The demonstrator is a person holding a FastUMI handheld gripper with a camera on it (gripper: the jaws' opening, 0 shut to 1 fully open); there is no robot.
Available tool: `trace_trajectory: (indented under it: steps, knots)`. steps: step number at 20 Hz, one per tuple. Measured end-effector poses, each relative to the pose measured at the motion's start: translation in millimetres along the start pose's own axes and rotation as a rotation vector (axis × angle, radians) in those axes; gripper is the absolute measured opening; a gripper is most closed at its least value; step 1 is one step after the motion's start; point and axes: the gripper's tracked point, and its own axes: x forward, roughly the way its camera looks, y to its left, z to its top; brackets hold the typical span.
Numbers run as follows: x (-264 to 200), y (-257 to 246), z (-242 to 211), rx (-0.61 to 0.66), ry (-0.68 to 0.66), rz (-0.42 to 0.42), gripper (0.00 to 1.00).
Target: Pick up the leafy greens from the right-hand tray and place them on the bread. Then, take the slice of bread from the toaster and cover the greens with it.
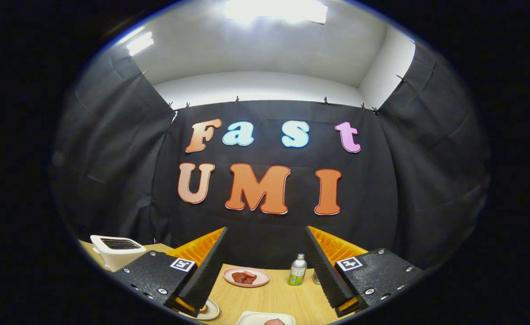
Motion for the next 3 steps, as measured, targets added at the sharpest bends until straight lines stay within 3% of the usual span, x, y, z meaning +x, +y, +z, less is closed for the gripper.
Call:
trace_trajectory:
  steps: [3]
  knots:
    - [-2.9,-2.0,7.7,-0.02,-0.016,-0.004,0.98]
